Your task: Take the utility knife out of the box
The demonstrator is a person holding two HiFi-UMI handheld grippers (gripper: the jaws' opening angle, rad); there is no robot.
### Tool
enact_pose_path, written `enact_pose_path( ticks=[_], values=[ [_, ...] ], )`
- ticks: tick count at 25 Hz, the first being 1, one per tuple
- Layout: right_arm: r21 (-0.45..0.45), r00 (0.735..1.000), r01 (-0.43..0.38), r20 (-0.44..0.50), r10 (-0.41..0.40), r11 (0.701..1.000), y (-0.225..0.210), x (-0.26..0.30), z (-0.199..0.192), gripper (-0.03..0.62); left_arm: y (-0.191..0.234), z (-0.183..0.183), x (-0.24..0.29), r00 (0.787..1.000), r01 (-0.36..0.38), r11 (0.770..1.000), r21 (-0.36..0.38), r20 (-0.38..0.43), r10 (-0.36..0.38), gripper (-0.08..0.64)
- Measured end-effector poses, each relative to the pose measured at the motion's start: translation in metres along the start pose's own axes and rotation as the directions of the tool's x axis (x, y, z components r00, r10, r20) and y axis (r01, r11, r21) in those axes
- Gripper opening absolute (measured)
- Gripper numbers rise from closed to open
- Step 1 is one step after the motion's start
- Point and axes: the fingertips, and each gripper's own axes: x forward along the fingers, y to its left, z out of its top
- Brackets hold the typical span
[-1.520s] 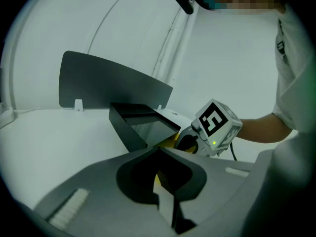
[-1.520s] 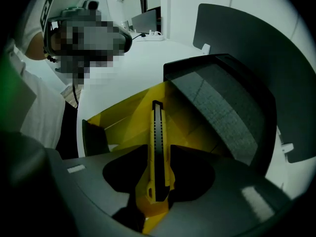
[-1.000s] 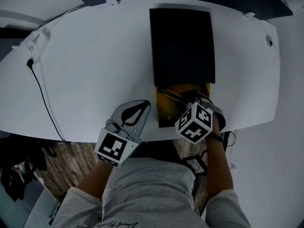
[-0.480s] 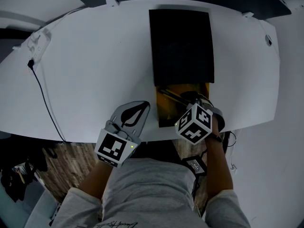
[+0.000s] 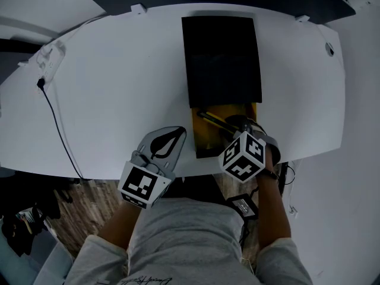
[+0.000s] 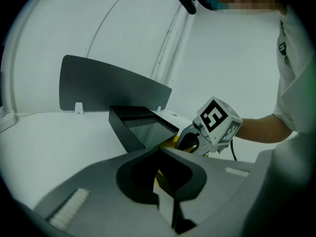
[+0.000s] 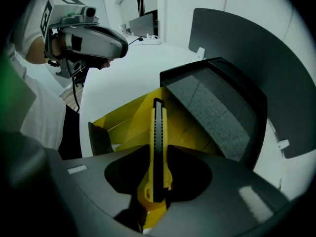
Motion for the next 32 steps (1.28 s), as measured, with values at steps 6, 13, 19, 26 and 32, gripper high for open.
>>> enact_pose_path(
  ticks=[6, 13, 19, 26, 32],
  values=[
    [0.003, 0.999, 0.018, 0.028, -0.018, 1.000, 0.002, -0.016, 0.003, 0.132, -0.004, 0.006, -0.006, 1.000, -0.009, 1.000, 0.004, 0.007, 0.009, 0.000],
    [0.061, 0.996, 0.027, 0.085, -0.033, 0.998, 0.002, -0.034, 0.005, 0.130, -0.011, 0.020, -0.014, 1.000, -0.012, 1.000, 0.026, 0.025, 0.011, 0.000],
    [0.118, 0.988, 0.036, 0.148, -0.053, 0.992, 0.002, -0.053, 0.009, 0.130, -0.016, 0.029, -0.023, 0.999, -0.016, 0.999, 0.045, 0.035, 0.015, 0.000],
    [0.177, 0.968, 0.059, 0.231, -0.100, 0.982, 0.003, -0.081, 0.018, 0.131, -0.022, 0.046, -0.033, 0.998, -0.007, 0.998, 0.060, 0.059, 0.003, 0.000],
    [0.222, 0.942, 0.070, 0.307, -0.138, 0.972, 0.006, -0.109, 0.027, 0.130, -0.030, 0.061, -0.041, 0.997, -0.004, 0.996, 0.086, 0.083, -0.004, 0.000]
  ],
)
